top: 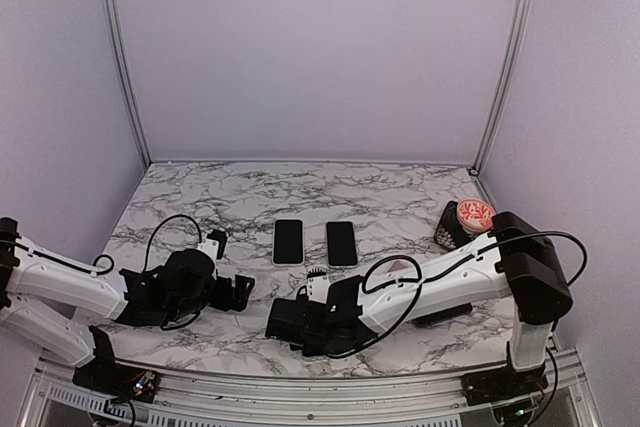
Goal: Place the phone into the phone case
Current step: Install the phone into the phone case, then pick up the phone with the phone case at the center of the board.
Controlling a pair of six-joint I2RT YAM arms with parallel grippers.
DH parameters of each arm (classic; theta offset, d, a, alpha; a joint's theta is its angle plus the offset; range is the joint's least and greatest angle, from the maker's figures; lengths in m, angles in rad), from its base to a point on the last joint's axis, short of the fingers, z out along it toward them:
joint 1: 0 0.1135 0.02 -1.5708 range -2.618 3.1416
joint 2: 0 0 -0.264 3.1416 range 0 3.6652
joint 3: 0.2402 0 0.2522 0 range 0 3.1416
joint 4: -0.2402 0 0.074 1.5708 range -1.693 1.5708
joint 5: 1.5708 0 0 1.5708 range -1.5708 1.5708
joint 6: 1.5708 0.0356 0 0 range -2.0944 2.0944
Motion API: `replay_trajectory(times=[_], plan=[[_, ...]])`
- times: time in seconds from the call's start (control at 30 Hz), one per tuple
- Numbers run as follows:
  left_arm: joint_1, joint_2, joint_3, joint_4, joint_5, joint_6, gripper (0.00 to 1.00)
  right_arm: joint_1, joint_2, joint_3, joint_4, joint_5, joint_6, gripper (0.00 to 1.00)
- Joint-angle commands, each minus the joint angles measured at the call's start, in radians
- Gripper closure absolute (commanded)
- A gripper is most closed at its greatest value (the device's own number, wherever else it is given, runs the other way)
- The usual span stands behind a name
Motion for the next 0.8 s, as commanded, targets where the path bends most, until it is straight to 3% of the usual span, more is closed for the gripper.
replay_trajectory(times=[0.0,0.23,0.77], plan=[[-0.003,-0.026,0.026,-0.002,-0.011,0.018,0.01,-0.024,-0.071,0.058,-0.076,-0.131,-0.105,0.02],[-0.003,-0.071,0.033,-0.023,-0.013,0.018,0.01,-0.056,-0.11,0.06,-0.106,-0.349,-0.146,0.01],[-0.003,-0.12,0.019,-0.046,0.005,0.01,0.01,-0.108,0.073,0.137,-0.068,-0.415,-0.21,0.01]])
